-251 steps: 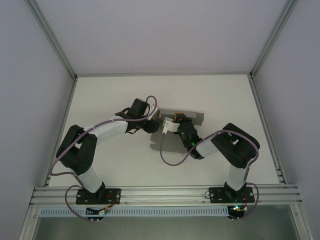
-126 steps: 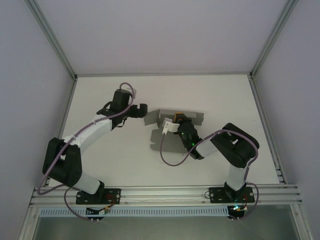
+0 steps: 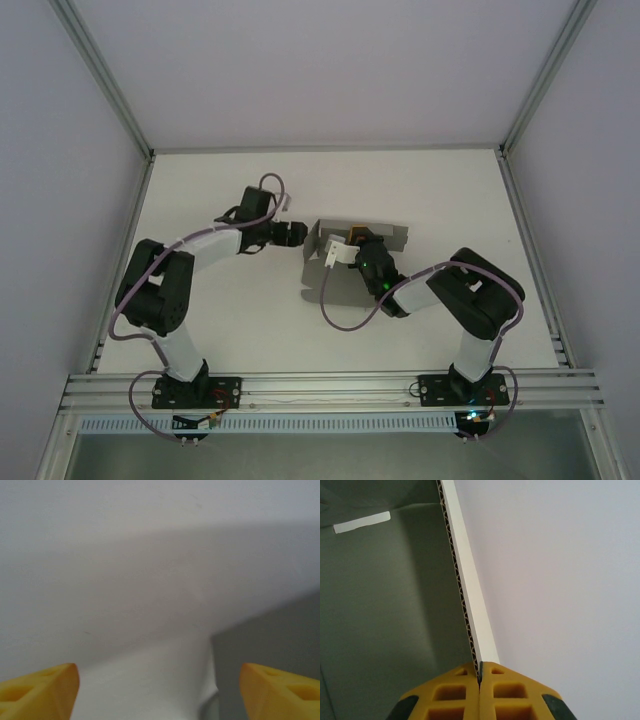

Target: Assemble paper box

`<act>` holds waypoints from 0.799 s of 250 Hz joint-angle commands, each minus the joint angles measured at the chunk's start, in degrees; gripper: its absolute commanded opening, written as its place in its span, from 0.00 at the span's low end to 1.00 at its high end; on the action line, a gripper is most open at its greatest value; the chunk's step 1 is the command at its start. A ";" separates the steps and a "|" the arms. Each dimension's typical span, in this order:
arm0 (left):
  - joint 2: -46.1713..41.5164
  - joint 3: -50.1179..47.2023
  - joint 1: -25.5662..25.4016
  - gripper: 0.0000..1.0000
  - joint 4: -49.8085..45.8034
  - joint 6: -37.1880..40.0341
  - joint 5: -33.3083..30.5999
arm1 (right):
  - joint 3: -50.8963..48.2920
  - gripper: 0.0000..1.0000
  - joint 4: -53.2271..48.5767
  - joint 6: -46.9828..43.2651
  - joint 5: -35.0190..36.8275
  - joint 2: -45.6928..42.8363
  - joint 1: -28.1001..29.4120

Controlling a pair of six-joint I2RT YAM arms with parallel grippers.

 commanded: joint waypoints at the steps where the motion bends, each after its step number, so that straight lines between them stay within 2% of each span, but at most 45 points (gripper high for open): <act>1: -2.43 -2.53 -1.25 0.77 3.49 2.97 6.27 | 0.62 0.00 -5.62 3.06 -0.46 -0.01 -0.09; 63: -1.10 -6.53 -4.85 0.72 11.26 3.43 8.32 | 1.77 0.00 -7.69 3.02 -0.08 0.34 -0.08; 131: 0.90 -7.58 -6.23 0.72 16.39 4.98 9.65 | 1.70 0.00 -10.04 3.25 -0.35 -0.94 -0.08; 200: 4.87 -5.65 -8.60 0.74 19.27 6.95 5.23 | 1.77 0.00 -13.31 4.55 -2.18 -1.78 0.44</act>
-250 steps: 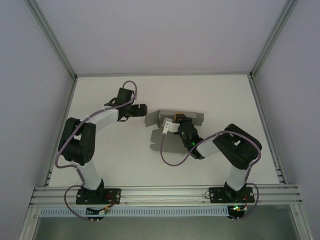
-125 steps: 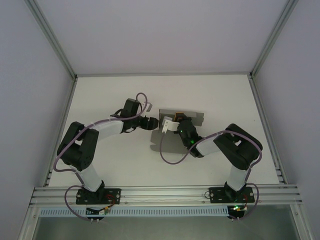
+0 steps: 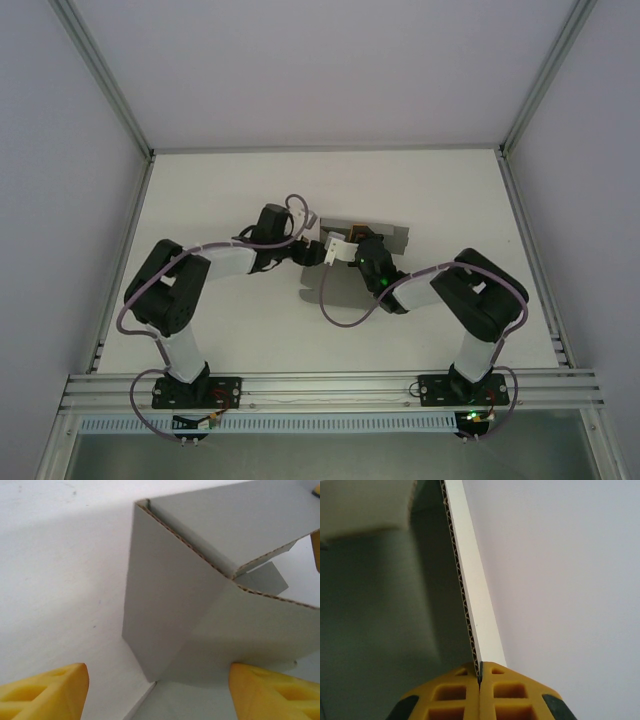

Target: Assemble paper box

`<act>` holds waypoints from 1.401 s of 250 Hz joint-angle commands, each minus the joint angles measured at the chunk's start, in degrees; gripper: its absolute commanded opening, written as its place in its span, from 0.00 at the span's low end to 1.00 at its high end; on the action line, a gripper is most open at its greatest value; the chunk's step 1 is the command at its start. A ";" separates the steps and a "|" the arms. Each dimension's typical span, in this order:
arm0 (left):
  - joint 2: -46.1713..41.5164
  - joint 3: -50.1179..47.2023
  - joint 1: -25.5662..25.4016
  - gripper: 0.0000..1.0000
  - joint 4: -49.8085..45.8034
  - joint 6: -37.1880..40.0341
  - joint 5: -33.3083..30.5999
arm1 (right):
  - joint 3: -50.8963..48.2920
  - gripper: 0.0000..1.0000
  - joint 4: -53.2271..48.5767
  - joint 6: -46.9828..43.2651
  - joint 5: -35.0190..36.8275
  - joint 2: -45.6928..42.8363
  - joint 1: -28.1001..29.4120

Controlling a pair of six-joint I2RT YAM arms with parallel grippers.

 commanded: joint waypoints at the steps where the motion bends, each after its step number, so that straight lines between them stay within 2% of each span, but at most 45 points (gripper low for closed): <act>1: 2.00 1.25 -1.61 0.74 2.74 1.96 -0.55 | -0.07 0.00 -7.09 2.95 -2.98 -0.34 0.56; 31: 2.23 1.30 -1.87 0.67 6.05 1.53 -2.29 | -0.32 0.00 -9.39 3.71 -3.98 -0.85 1.25; 96: 2.45 1.39 -3.13 0.45 10.79 1.71 -7.83 | -0.42 0.00 -20.01 8.58 -6.00 -3.45 1.98; 133: 3.14 2.76 -3.19 0.46 10.09 3.28 -9.16 | 1.23 0.00 -29.99 13.76 -10.05 -6.66 2.33; 169: 4.01 5.26 -2.99 0.47 8.05 3.62 -11.49 | 1.40 0.00 -32.21 14.14 -11.56 -7.34 2.15; 197: 3.83 5.65 -2.73 0.64 7.97 3.98 -12.08 | 2.11 0.00 -32.73 14.30 -11.78 -6.07 2.09; 216: 3.41 5.20 -2.46 0.64 9.47 4.79 -10.33 | 2.59 0.00 -33.06 14.29 -12.33 -5.68 1.90; 239: 3.59 6.02 -2.36 0.52 9.14 5.96 -7.57 | 3.35 0.00 -34.08 14.49 -13.32 -5.66 1.21; 282: 4.31 8.15 -2.39 0.43 9.12 7.09 -3.81 | 4.83 0.00 -36.01 14.40 -14.41 -5.66 0.69; 301: 4.81 9.56 -2.45 0.34 8.25 7.35 -4.21 | 5.29 0.00 -36.26 14.40 -14.80 -5.50 0.60; 351: 6.56 11.11 -2.66 0.22 7.94 5.97 -7.03 | 6.26 0.00 -35.70 14.84 -13.86 -4.47 0.52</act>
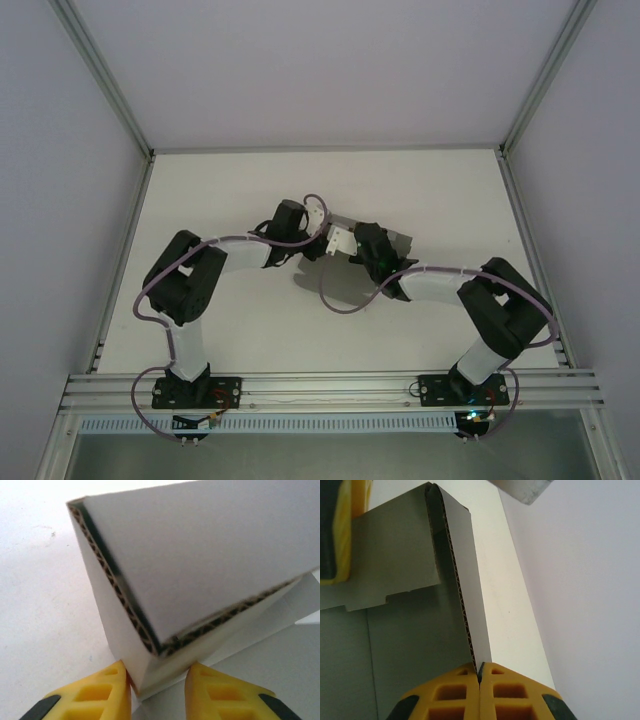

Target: Assemble paper box

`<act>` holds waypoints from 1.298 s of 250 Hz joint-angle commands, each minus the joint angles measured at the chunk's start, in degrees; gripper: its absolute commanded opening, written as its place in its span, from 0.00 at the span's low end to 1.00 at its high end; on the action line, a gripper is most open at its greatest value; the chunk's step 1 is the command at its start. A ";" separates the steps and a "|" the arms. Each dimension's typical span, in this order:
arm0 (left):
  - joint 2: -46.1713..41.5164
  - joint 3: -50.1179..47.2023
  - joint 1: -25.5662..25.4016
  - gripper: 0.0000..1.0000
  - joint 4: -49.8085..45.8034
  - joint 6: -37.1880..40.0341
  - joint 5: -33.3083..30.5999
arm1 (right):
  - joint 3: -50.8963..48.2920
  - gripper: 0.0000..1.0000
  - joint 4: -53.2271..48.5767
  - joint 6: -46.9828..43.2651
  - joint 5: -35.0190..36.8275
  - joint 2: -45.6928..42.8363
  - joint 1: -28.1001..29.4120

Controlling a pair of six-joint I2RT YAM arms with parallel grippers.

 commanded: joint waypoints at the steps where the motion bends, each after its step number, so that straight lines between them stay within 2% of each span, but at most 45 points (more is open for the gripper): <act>1: 0.34 3.78 -0.03 0.22 7.35 -1.22 -1.37 | -0.69 0.00 -8.48 2.80 -9.61 3.43 1.82; 35: 1.05 2.76 -0.21 0.14 8.24 -2.93 -4.26 | -1.08 0.00 -3.95 3.28 -6.17 4.15 1.58; 80: -0.16 0.01 -0.36 0.13 8.76 -2.65 -5.06 | -0.52 0.22 -3.85 4.98 -2.52 0.90 -0.80; 139: -1.29 -1.12 -0.46 0.13 7.53 0.10 -4.33 | 0.67 0.25 -6.47 2.68 -2.40 -2.35 -6.46; 172: -1.08 -0.73 -0.67 0.11 6.56 0.16 -5.48 | 1.15 0.27 -4.32 -0.12 -0.63 -1.66 -7.61; 196: -0.62 -0.55 -0.84 0.10 7.00 -0.41 -6.50 | 1.72 0.28 -5.73 -0.03 -1.97 -1.31 -8.24; 215: -0.38 -0.46 -1.02 0.10 7.30 -0.78 -6.54 | 1.75 0.28 -3.36 -0.29 -1.79 -0.28 -9.08; 251: -0.09 -0.28 -1.13 0.10 7.62 -1.14 -6.46 | 2.25 0.20 0.29 -1.51 -2.15 1.51 -9.69; 279: -0.44 -0.20 -1.27 0.11 7.44 -1.28 -5.73 | 2.47 0.05 3.84 -3.59 -2.17 3.11 -9.70; 293: -0.14 0.02 -1.21 0.19 7.28 -1.37 -5.40 | 2.70 0.00 3.89 -4.23 -2.77 3.53 -9.72; 311: 0.33 0.91 -1.22 0.26 6.71 -1.30 -5.36 | 3.05 0.00 2.48 -4.42 -3.83 3.53 -9.61; 325: 0.91 1.49 -1.25 0.36 6.60 -1.20 -5.51 | 2.68 0.00 0.72 -5.25 -5.35 3.02 -9.57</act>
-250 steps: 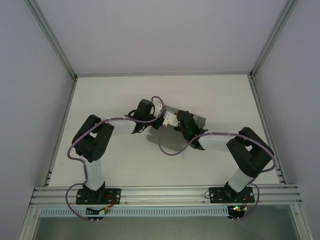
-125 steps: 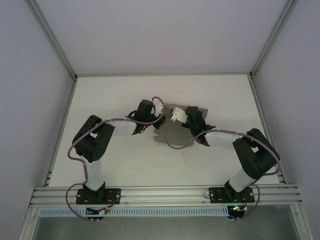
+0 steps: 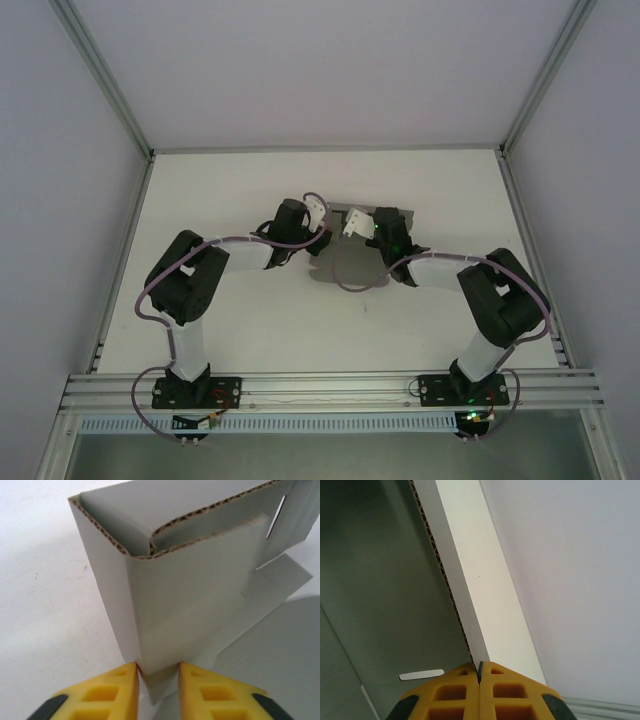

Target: Assemble paper box

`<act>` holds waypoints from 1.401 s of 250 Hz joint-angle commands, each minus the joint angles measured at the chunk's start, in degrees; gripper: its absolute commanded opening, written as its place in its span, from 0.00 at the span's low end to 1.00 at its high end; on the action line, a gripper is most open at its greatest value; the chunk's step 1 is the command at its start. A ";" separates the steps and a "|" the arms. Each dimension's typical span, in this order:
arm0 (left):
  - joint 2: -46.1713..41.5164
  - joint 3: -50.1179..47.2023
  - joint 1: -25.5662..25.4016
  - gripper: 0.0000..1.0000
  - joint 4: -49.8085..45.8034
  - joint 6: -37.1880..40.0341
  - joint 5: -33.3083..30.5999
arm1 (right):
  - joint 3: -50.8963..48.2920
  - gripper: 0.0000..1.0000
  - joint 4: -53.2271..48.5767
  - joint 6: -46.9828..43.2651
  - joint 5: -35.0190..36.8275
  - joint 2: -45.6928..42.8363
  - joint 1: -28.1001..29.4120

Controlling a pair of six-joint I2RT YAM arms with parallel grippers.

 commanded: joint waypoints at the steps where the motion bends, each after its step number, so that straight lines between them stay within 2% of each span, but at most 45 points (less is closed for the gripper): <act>1: 0.65 2.09 -0.51 0.37 1.10 -0.02 -0.06 | 0.52 0.00 -2.31 -1.31 -4.13 0.35 0.18; 21: 1.10 2.85 -0.31 0.50 1.07 0.17 0.76 | 0.12 0.00 -4.37 -0.78 -5.67 -0.69 0.24; 58: 2.24 5.31 0.68 0.58 -0.27 0.40 3.77 | -0.44 0.00 -9.12 0.72 -9.23 -3.02 0.26; 107: 5.07 9.43 1.25 0.65 -3.94 0.60 8.48 | 0.83 0.00 -12.14 2.06 -10.01 -2.98 0.18; 115: 5.35 9.87 1.22 0.63 -4.56 0.59 8.67 | 1.07 0.00 -12.45 2.17 -9.93 -2.74 0.19; 136: 5.69 10.37 1.22 0.44 -5.31 0.57 6.83 | 1.09 0.00 -12.04 2.33 -9.59 -2.45 0.28; 150: 5.69 10.24 1.15 0.39 -5.53 0.52 4.85 | 1.08 0.00 -12.21 2.84 -9.66 -2.60 0.36; 214: 5.78 6.79 0.02 0.29 1.58 -2.38 -3.33 | 1.56 0.00 -17.23 6.25 -9.56 -2.22 2.87; 235: 5.98 6.28 -1.23 0.27 3.11 -3.48 -8.05 | 2.02 0.00 -18.98 7.89 -8.31 -1.58 4.49; 277: 6.08 6.53 -4.81 0.29 3.24 -5.08 -20.93 | 2.48 0.00 -21.44 13.57 -6.27 -1.34 6.94; 289: 5.91 7.32 -5.54 0.29 1.21 -5.86 -20.51 | 2.68 0.00 -22.03 14.99 -5.47 -1.45 7.51; 301: 5.33 6.78 -5.86 0.30 0.71 -6.40 -16.66 | 2.66 0.00 -22.72 15.99 -5.89 -1.76 7.60; 327: 3.12 1.36 -5.87 0.30 6.33 -9.17 -10.84 | 1.88 0.00 -21.21 15.46 -4.56 -2.20 7.52; 341: 2.38 -0.82 -5.94 0.28 8.33 -9.66 -12.78 | 1.78 0.00 -21.03 15.26 -4.12 -2.60 7.49; 351: 2.20 -1.41 -5.96 0.23 8.47 -9.65 -15.63 | 2.07 0.00 -22.27 15.88 -4.67 -3.08 7.53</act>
